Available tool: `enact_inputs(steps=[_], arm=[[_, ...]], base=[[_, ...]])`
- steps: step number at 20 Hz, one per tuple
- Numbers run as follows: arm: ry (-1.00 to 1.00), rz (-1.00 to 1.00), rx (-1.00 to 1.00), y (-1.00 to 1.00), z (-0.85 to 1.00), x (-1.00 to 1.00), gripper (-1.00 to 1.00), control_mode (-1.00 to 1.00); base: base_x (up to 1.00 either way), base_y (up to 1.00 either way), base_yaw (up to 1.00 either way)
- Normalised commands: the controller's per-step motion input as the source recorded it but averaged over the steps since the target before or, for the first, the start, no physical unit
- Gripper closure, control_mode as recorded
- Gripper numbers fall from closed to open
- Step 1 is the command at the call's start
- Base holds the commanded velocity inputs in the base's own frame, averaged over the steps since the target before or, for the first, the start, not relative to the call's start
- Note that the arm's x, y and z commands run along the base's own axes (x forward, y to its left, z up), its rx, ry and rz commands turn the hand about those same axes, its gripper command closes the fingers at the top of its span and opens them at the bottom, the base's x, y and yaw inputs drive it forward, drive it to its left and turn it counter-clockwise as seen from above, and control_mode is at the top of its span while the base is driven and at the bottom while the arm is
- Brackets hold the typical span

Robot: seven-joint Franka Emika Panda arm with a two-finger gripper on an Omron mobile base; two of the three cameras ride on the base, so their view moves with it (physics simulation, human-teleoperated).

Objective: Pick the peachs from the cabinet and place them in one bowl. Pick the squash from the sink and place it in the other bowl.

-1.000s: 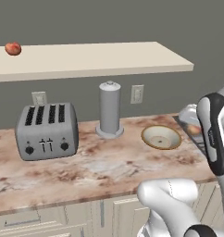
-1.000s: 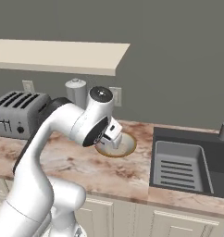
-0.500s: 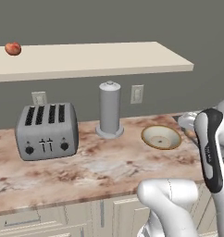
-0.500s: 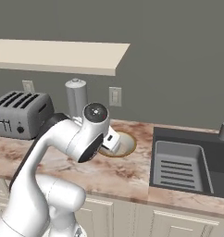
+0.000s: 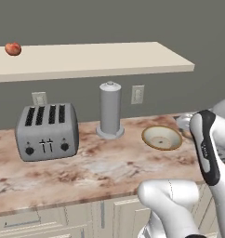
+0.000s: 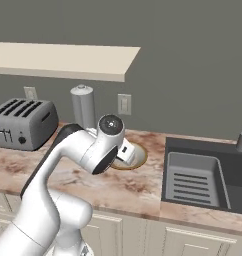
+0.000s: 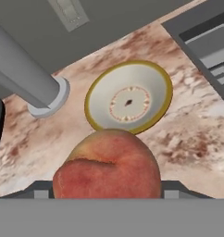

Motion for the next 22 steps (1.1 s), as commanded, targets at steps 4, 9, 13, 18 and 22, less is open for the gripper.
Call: enact_inputs(steps=[4,9,13,18,22], arm=[[0.01,0.01,0.0,-0.01,-0.09,0.37,1.0,-1.0],[0.05,0.01,0.0,-0.05,-0.07,0.39,1.0,-1.0],[0.05,0.0,0.0,-0.02,-0.08,0.41,1.0,-1.0],[0.0,0.0,0.0,0.0,-0.09,0.33,1.0,-1.0],[0.0,0.0,-0.01,0.0,-0.02,0.35,1.0,-1.0]], base=[[0.0,0.0,0.0],[0.0,0.0,0.0],[0.0,0.0,0.0],[0.0,0.0,0.0],[0.0,0.0,0.0]])
